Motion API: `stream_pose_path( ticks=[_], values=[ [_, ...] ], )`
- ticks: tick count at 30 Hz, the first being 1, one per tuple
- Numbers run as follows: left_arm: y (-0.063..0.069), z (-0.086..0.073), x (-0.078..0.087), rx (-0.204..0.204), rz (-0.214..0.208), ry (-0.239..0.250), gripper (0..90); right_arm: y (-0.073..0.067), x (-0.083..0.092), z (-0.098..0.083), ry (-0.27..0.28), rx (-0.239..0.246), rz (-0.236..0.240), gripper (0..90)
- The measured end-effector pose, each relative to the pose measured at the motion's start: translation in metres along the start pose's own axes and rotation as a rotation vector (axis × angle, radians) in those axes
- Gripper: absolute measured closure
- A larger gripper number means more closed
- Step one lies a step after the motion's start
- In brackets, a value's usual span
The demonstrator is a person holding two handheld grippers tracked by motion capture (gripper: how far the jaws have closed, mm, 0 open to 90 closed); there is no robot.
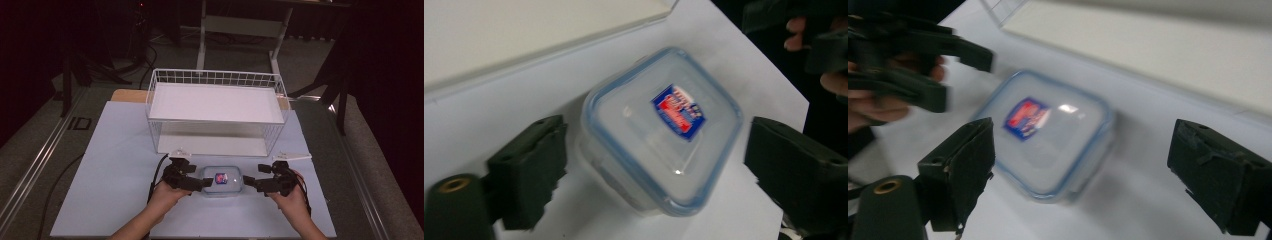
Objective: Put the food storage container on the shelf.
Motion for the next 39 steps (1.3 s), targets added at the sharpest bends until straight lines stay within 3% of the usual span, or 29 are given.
stream_pose_path(
  ticks=[1,3,6,8,11,14,17,20,22,24,28,35,39],
  values=[
    [-0.004,-0.001,-0.002,0.022,0.006,-0.003,14.3,0.003,-0.005,0.001,-0.015,-0.028,0.032,12.4],
    [-0.010,-0.003,-0.006,0.072,-0.024,-0.009,15.2,0.009,-0.018,0.001,-0.064,-0.087,0.072,14.0],
    [-0.016,-0.006,-0.012,0.126,-0.046,-0.030,15.3,0.017,-0.031,0.000,-0.097,-0.149,0.096,16.9],
    [-0.020,-0.007,-0.017,0.164,-0.051,-0.038,15.9,0.020,-0.039,-0.001,-0.113,-0.172,0.103,17.0],
    [-0.023,-0.008,-0.021,0.189,-0.068,-0.056,20.8,0.023,-0.048,-0.003,-0.129,-0.204,0.132,21.4],
    [-0.023,-0.009,-0.025,0.208,-0.112,-0.062,22.9,0.021,-0.054,-0.005,-0.154,-0.213,0.137,22.8],
    [-0.021,-0.008,-0.025,0.197,-0.134,-0.053,30.8,0.018,-0.057,-0.005,-0.168,-0.205,0.140,27.5],
    [-0.020,-0.008,-0.025,0.200,-0.154,-0.055,37.7,0.015,-0.055,-0.004,-0.165,-0.197,0.162,38.1],
    [-0.022,-0.008,-0.023,0.217,-0.177,-0.069,40.9,0.013,-0.055,-0.004,-0.172,-0.188,0.158,37.4],
    [-0.021,-0.008,-0.021,0.208,-0.179,-0.084,43.9,0.015,-0.055,-0.005,-0.184,-0.210,0.182,37.8],
    [-0.016,-0.009,-0.019,0.173,-0.155,-0.085,45.4,0.014,-0.056,-0.008,-0.185,-0.226,0.210,37.6],
    [0.001,-0.016,-0.015,0.078,-0.063,-0.064,46.3,0.008,-0.049,-0.015,-0.147,-0.210,0.194,43.2],
    [0.006,-0.020,-0.014,0.052,-0.039,-0.055,46.6,0.003,-0.047,-0.020,-0.120,-0.183,0.172,43.6]
  ],
)
Point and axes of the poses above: each handheld gripper's, and its own axes: x roughly backward along the jaws, z roughly out of its top, y roughly to its right, the point moved 3 cm from there along -x, roughly forward along the jaws, and after that the axes turned 13 degrees about -y, right-handed, at the moved point
